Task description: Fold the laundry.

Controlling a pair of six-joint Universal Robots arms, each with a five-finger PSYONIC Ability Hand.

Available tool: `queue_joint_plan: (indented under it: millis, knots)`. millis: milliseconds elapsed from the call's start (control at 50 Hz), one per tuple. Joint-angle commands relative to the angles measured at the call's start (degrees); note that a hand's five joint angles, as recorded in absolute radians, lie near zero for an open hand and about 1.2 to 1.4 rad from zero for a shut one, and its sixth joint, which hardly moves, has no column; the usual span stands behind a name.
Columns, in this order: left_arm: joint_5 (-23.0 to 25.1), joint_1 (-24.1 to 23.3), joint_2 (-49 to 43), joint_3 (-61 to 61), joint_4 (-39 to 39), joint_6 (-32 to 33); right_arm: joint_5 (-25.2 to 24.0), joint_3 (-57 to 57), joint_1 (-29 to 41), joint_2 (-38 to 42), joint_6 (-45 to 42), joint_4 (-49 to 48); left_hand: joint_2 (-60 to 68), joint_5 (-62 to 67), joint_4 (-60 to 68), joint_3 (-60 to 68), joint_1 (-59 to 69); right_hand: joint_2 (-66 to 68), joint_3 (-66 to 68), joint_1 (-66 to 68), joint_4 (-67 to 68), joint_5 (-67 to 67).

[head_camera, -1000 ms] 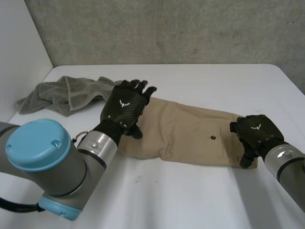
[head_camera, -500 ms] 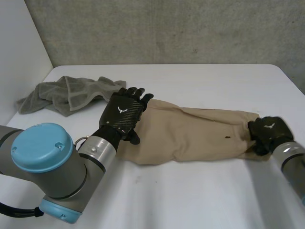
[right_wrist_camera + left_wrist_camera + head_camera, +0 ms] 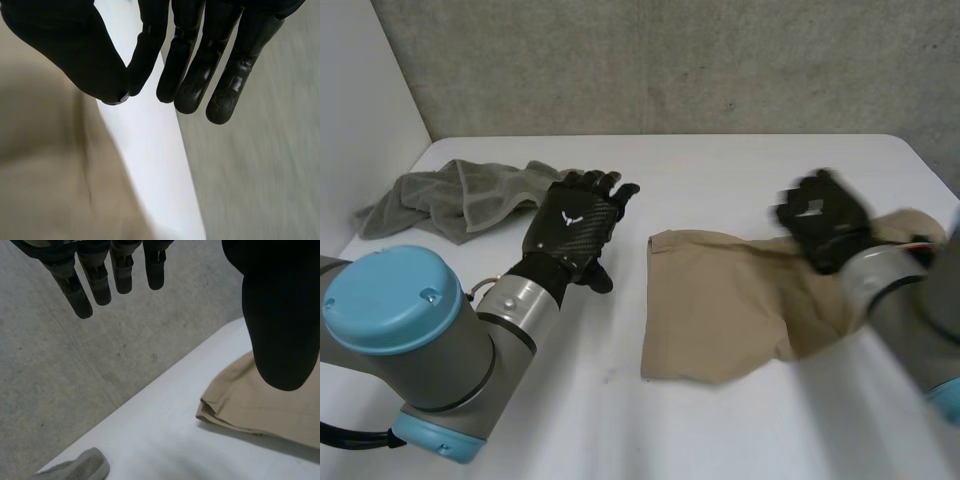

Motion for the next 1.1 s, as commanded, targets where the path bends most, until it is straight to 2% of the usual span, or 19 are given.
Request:
queue_joint_plan:
  millis: [20, 80, 160, 180, 240, 260, 320, 340, 380, 400, 440, 540, 640, 780, 920, 980, 1000, 1060, 1100]
  knots:
    - [-0.41, 0.48, 0.69, 1.96, 0.02, -3.52, -7.14, -2.36, 16.97, 8.99, -13.28, 1.28, -2.02, -2.82, -1.86, -2.36, -2.22, 12.22, 12.13, 22.53, 11.66, 12.67]
    - [-1.64, 0.57, 0.69, 3.27, 0.02, -4.84, -7.33, -2.27, 18.57, 9.89, -15.06, 2.08, -2.02, -2.82, -1.86, -2.36, -2.22, 12.22, 12.13, 22.53, 11.66, 12.67]
    - [-3.31, 0.57, 0.25, 5.38, 0.02, -5.37, -7.24, -2.10, 18.84, 9.71, -10.33, 2.25, -2.02, -2.82, -1.86, -2.36, -2.22, -16.75, -16.84, -6.45, -17.31, -16.30]
    - [-3.49, 0.49, 0.16, 5.82, 0.02, -5.37, -7.24, -1.83, 18.75, 9.45, -6.31, 2.08, -2.02, -2.82, -1.86, -2.36, -2.22, -26.98, -27.06, -16.67, -27.54, -26.53]
    - [-3.84, 0.40, -0.01, 7.58, -0.07, -5.37, -6.72, -1.74, 17.70, 6.74, 1.08, 1.99, -2.02, -2.82, -1.86, -2.36, -2.22, -36.30, -36.39, -26.00, -36.86, -35.85]
    - [-3.84, 0.31, -0.10, 7.85, -0.16, -5.37, -5.32, -1.66, 15.87, 3.77, 7.11, 1.99, -2.02, -2.82, -1.86, -2.36, -2.22, -42.99, -43.08, -32.69, -43.55, -42.54]
    - [-3.84, -0.22, -0.28, 8.64, -0.77, -5.46, -2.16, -1.92, 11.65, -0.03, 18.30, 1.90, -2.02, -2.82, -1.86, -2.36, -2.22, -48.93, -49.02, -38.63, -49.49, -48.48]
    - [-3.93, -0.22, -0.36, 8.64, -0.95, -5.46, 0.21, -1.92, 7.20, -1.96, 26.25, 1.90, -2.02, -2.82, -1.86, -2.36, -2.22, -49.78, -49.87, -39.48, -50.34, -49.33]
    - [-3.93, -0.57, -0.54, 8.38, -1.39, -5.46, 1.63, -2.01, 1.90, -3.55, 32.98, 2.42, -2.02, -2.82, -1.86, -2.36, -2.22, -49.96, -50.04, -39.65, -50.52, -49.51]
    - [-3.93, -0.83, -0.54, 8.29, -1.47, -5.46, 2.24, -2.01, -3.34, -4.17, 38.49, 2.86, -2.02, -2.82, -1.86, -2.36, -2.22, -49.79, -49.88, -39.49, -50.35, -49.34]
    - [-3.93, -1.27, -0.63, 8.03, -1.56, -5.55, 1.82, -1.40, -8.47, -4.35, 41.00, 3.92, -2.02, -2.82, -1.86, -2.36, -2.22, -49.29, -49.37, -38.98, -49.85, -48.84]
    - [-3.93, -1.89, -0.89, 7.50, -1.56, -5.55, -3.36, 2.72, -20.68, -2.77, 34.71, 8.49, -2.02, -2.82, -1.86, -2.36, -2.22, -48.61, -48.70, -38.31, -49.17, -48.16]
    - [-3.84, -1.98, -1.07, 7.41, -1.56, -5.64, -5.74, 7.48, -27.38, -0.83, 24.33, 8.41, -2.02, -2.82, -1.86, -2.36, -2.22, -48.61, -48.70, -38.31, -49.17, -48.16]
    - [-3.93, -2.06, -1.77, 7.32, -1.74, -5.55, -10.48, 9.51, -30.73, 2.85, 18.60, 4.29, -2.02, -2.82, -1.86, -2.36, -2.22, -47.78, -47.86, -37.47, -48.33, -47.32]
    - [-3.93, -2.15, -2.91, 7.23, -1.74, -5.64, -11.20, 9.24, -30.91, 6.19, 18.43, 0.68, -2.02, -2.82, -1.86, -2.36, -2.22, -38.71, -38.79, -28.40, -39.26, -38.25]
    - [-3.93, -2.15, -2.91, 7.15, -1.74, -5.64, -10.93, 8.89, -30.91, 7.87, 18.25, -1.78, -2.02, -2.82, -1.86, -2.36, -2.22, -26.62, -26.71, -16.31, -27.18, -26.17]
    - [-3.85, -2.15, -2.91, 7.15, -1.74, -5.64, -10.93, 8.72, -30.99, 8.39, 18.16, -2.83, -2.02, -2.82, -1.86, -2.36, -2.22, -12.25, -12.34, -1.95, -12.81, -11.80]
    - [-3.84, -2.15, -3.00, 7.06, -1.56, -5.64, -10.58, 8.36, -31.34, 9.01, 17.98, -3.63, -2.02, -2.82, -1.86, -2.36, -2.22, 12.16, 12.08, 22.47, 11.61, 12.61]
    - [-3.93, -2.15, -3.00, 6.97, -1.56, -5.64, -10.32, 7.75, -31.52, 9.54, 17.98, -3.90, -2.02, -2.82, -1.86, -2.36, -2.22, 12.22, 12.13, 22.53, 11.66, 12.67]
